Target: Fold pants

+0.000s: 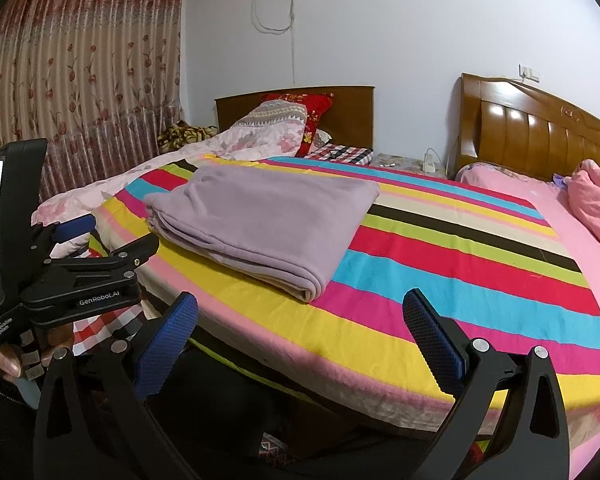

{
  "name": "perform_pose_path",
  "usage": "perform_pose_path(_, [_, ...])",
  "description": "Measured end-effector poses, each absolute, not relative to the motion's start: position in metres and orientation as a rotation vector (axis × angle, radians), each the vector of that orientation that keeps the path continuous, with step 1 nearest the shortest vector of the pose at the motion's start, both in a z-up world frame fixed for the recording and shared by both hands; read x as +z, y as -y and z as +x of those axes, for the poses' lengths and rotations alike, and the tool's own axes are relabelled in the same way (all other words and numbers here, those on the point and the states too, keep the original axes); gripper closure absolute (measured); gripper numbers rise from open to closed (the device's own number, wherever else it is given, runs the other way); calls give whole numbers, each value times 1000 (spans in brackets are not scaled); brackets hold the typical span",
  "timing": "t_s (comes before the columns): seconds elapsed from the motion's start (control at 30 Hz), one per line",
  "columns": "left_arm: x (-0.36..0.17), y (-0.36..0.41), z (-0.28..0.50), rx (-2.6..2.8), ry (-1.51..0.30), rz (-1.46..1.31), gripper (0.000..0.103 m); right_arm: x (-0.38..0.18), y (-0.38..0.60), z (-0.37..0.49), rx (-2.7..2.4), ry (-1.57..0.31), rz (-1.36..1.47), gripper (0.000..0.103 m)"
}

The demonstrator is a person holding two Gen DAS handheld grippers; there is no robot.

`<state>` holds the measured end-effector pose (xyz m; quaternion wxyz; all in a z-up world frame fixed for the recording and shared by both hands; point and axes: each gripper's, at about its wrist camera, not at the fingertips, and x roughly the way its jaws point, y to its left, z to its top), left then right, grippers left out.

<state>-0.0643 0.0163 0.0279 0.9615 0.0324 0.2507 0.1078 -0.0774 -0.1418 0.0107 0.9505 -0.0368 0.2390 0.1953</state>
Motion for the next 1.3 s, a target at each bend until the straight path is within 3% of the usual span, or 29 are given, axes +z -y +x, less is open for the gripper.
perform_pose_path(1.3, [21,-21,-62,214,-525,57,2,9,141,-79,396,-496,-71,5])
